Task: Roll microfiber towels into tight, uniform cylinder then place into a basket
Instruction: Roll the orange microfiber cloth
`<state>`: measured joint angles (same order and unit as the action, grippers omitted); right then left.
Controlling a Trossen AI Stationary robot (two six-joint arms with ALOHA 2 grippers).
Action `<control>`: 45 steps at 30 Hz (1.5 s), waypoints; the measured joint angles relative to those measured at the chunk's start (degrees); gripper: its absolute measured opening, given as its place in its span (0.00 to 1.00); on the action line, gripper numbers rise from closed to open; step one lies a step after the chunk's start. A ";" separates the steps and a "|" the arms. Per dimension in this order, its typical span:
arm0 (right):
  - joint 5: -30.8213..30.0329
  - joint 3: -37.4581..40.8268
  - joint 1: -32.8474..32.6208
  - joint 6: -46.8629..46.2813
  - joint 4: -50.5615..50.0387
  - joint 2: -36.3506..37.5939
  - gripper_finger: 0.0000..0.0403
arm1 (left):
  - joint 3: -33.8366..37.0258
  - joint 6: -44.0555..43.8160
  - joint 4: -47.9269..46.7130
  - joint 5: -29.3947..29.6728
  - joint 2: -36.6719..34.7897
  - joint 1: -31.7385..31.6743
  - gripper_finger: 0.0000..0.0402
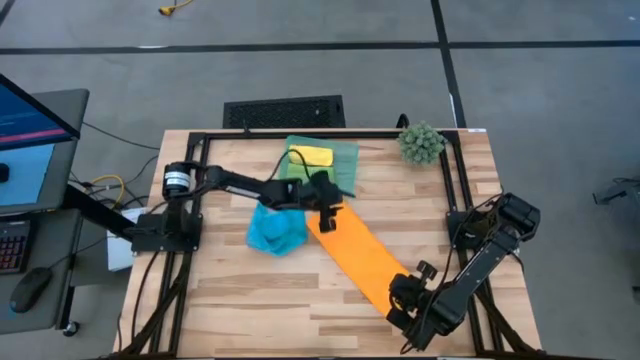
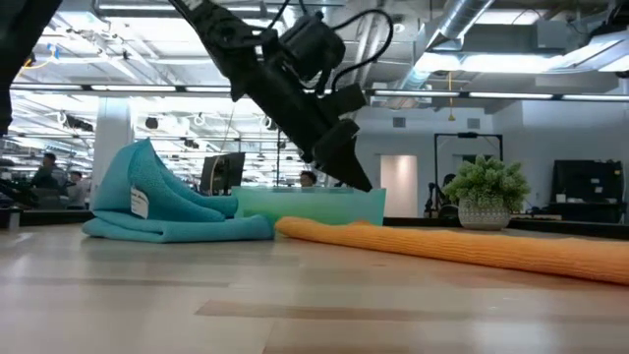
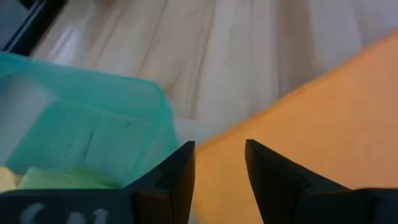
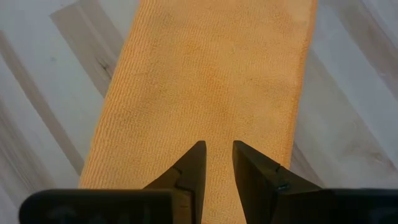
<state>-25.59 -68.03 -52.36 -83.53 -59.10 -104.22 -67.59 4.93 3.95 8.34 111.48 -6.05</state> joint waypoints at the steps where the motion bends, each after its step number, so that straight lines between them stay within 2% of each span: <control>1: 0.00 0.00 0.00 -0.01 0.04 -0.01 0.25 | 0.00 -0.35 -0.01 -1.07 0.00 -1.10 0.33; 5: 0.00 0.00 0.00 -0.02 0.05 0.00 0.25 | -0.02 -1.36 -0.12 -6.86 0.77 -4.43 0.33; 12: 0.00 0.00 0.02 -0.04 0.42 0.00 0.25 | 0.07 -0.77 -0.35 -7.64 2.21 -6.99 0.33; 18: 0.00 0.00 0.20 -0.07 2.90 0.00 0.25 | -0.02 0.53 1.16 0.36 2.19 -8.22 0.33; 23: 0.00 0.00 0.37 -0.63 4.53 0.00 0.25 | -0.02 0.82 -0.02 -6.97 2.19 -8.65 0.33; 33: 0.00 0.00 0.37 -0.92 4.29 0.00 0.25 | -0.02 3.96 1.33 -9.00 2.19 1.19 0.33; 40: -0.04 0.00 0.76 -1.09 4.51 -0.03 0.25 | -0.02 1.74 -3.69 -9.52 2.19 10.77 0.33; 42: 0.02 -0.04 0.76 -1.07 5.74 -0.65 0.25 | -0.02 1.48 -4.73 -8.35 2.19 12.95 0.33; 45: 2.70 -0.04 0.76 -0.82 6.60 -2.38 0.25 | -0.02 1.44 -6.81 -3.50 2.16 15.57 0.33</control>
<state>-22.89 -68.07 -51.59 -84.35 -52.50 -106.60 -67.61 6.37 -2.86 4.85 113.65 9.52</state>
